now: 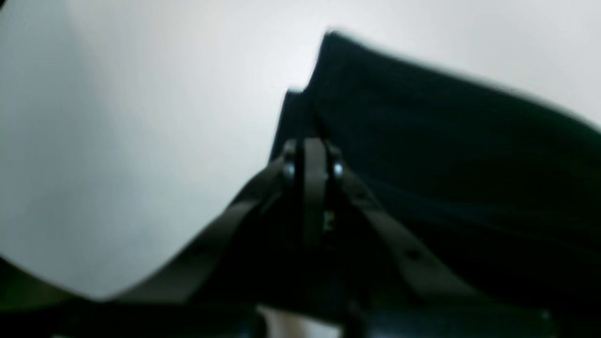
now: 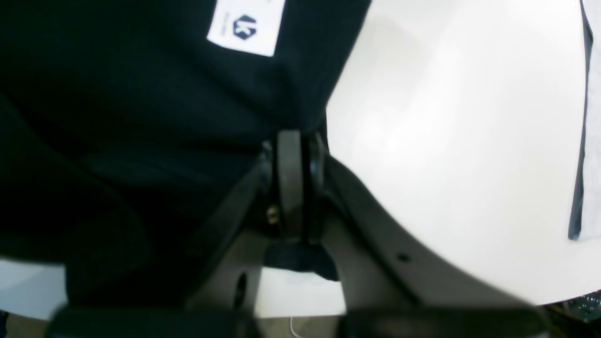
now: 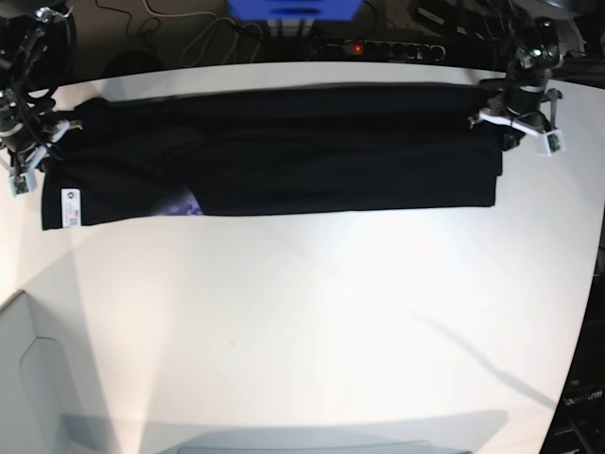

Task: Fold the T-shirt properly
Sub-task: 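Regrip the strip's two ends with both grippers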

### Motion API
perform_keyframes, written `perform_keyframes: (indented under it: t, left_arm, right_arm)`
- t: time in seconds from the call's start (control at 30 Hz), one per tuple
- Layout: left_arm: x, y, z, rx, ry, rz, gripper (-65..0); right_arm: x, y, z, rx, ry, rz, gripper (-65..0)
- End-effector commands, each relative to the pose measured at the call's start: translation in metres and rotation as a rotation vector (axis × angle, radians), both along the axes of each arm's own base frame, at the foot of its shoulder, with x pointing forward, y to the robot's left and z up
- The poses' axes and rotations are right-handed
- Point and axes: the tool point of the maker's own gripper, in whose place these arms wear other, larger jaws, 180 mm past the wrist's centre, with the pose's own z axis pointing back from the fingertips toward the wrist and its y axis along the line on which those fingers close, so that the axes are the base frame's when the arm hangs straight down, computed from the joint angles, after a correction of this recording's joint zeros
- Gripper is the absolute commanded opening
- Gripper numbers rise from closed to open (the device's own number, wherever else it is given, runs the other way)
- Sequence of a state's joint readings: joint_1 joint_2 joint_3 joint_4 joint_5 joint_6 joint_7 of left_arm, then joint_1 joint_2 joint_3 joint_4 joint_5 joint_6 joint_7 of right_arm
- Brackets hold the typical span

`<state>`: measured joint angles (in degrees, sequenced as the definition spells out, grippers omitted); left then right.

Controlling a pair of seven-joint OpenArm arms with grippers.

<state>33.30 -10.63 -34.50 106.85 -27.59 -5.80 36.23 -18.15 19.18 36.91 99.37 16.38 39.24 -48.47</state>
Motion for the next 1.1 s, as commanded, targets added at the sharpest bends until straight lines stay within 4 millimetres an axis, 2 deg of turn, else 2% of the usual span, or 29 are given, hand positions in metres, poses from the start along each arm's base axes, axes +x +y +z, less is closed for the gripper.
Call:
perform_keyframes:
  t: [0.0,0.2,0.3,0.4,0.5,0.6,0.73,0.87,1.07]
  left_arm:
    - [0.004,0.005,0.005,0.017,-0.022,0.003,-65.0]
    - [-0.004,0.009,-0.009,0.0,0.014,0.022,-65.0]
    - [-0.004,0.008,-0.01,-0.001,0.016,0.021,-64.9]
    - [-0.004,0.007,-0.01,-0.004,0.02,0.019,-63.4]
    - [-0.006,0.007,-0.01,-0.005,0.023,0.02,-54.5]
    - [-0.007,0.007,-0.01,-0.004,0.026,0.018,-38.8]
    - [-0.007,0.006,-0.01,-0.005,0.025,0.018,-25.4]
    - [-0.007,0.006,-0.01,-0.005,0.025,0.018,-22.7]
    - [-0.006,0.008,-0.01,-0.005,0.021,0.022,-22.7]
  right_arm:
    - [0.005,-0.004,0.011,-0.022,-0.028,0.021,-65.0]
    - [0.006,-0.004,0.01,-0.021,-0.027,0.023,-65.0]
    - [0.005,-0.004,0.011,-0.023,-0.026,0.023,-64.9]
    - [0.006,-0.004,0.011,-0.021,-0.029,0.022,-54.6]
    - [0.009,-0.005,0.016,-0.027,-0.046,0.018,-42.2]
    - [0.013,-0.009,0.031,-0.051,-0.091,0.011,-32.2]
    - [0.011,-0.005,0.052,-0.074,-0.158,-0.018,-28.6]
    - [-0.003,0.011,0.051,-0.07,-0.146,-0.005,-28.5]
    - [-0.033,0.022,0.029,-0.031,-0.07,-0.027,-28.5]
